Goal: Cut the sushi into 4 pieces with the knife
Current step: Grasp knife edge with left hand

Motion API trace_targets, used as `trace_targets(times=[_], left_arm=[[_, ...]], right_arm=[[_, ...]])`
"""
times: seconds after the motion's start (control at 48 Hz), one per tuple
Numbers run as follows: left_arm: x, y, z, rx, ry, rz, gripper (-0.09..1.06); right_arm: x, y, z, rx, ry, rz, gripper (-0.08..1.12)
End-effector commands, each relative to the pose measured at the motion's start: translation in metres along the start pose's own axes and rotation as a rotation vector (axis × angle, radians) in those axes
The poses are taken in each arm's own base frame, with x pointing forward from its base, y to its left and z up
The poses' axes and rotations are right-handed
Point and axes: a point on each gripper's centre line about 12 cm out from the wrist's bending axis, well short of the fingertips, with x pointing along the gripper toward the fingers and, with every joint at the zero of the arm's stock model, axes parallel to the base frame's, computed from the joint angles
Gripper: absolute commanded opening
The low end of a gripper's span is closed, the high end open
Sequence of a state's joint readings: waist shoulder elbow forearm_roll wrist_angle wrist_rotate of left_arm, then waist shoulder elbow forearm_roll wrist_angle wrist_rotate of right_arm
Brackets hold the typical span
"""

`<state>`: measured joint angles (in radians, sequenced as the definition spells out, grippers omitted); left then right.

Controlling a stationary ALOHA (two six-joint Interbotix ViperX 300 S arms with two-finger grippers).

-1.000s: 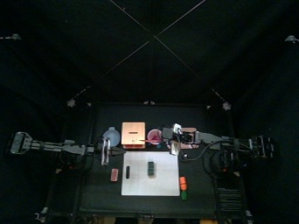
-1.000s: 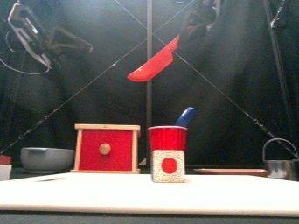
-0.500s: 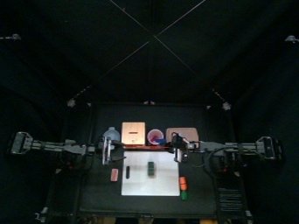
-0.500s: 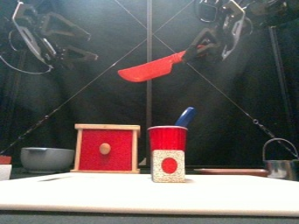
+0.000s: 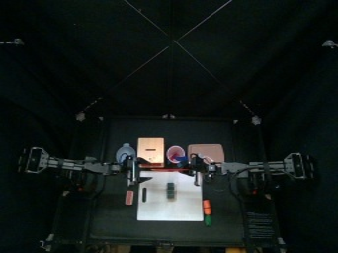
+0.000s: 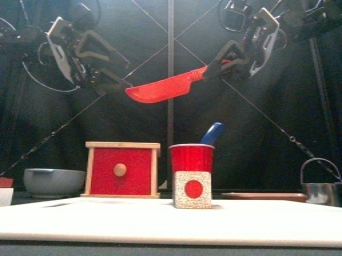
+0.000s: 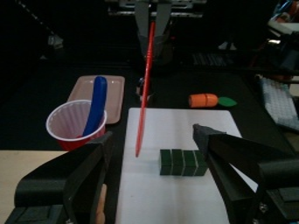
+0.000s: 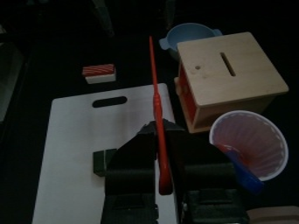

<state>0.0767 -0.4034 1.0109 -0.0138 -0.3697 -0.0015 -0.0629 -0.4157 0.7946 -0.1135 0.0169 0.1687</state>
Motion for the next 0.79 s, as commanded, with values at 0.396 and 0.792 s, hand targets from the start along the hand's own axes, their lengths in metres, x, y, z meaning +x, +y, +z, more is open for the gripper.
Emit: trace_targets(times=[0.396,0.792], left_arm=[[0.022,0.010,0.000,-0.001,0.041,0.030,0.82],[0.025,0.008,-0.003,0.042,0.054,0.014,0.46]], right_arm=[[-0.002,0.003,0.012,-0.001,-0.039,0.009,0.22],[0.008,0.002,0.003,0.011,0.014,0.004,0.22]])
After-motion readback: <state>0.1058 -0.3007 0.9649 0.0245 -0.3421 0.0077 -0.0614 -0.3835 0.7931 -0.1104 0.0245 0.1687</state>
